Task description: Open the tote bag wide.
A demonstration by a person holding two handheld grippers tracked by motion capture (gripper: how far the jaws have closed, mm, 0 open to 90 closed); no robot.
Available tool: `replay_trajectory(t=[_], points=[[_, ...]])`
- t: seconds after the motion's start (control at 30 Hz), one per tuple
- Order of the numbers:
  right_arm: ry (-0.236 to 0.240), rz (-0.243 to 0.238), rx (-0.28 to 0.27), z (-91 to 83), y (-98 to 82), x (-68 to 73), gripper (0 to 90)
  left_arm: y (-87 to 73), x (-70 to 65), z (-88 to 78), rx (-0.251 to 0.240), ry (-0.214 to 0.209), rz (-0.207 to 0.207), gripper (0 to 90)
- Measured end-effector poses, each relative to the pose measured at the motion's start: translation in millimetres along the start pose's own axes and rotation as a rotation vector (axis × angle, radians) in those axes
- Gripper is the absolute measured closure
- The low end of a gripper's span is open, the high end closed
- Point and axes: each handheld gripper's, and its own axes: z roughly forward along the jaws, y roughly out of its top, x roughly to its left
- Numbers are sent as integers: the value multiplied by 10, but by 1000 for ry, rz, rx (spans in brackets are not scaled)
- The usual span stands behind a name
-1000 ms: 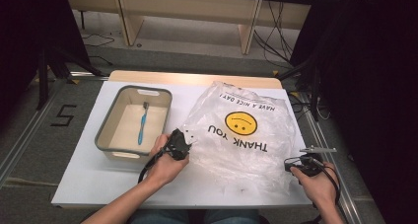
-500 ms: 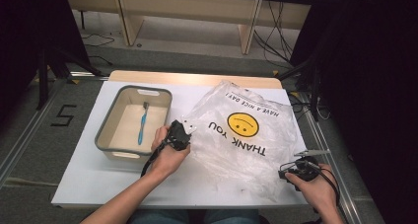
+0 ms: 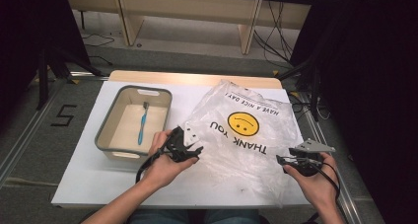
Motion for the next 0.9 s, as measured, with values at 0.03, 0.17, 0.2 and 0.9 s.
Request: replay_trajectory(t=[0.03, 0.17, 0.2, 0.9], points=[[23, -11, 3, 37, 3, 23, 443, -14, -37, 21, 6, -18, 6, 443], [91, -46, 27, 188, 5, 112, 438, -91, -67, 181, 75, -44, 46, 448], [138, -69, 53, 305, 11, 179, 433, -113, -62, 235, 94, -47, 47, 452], [273, -116, 221, 699, 50, 308, 888, -210, 97, 597, 231, 15, 10, 888]])
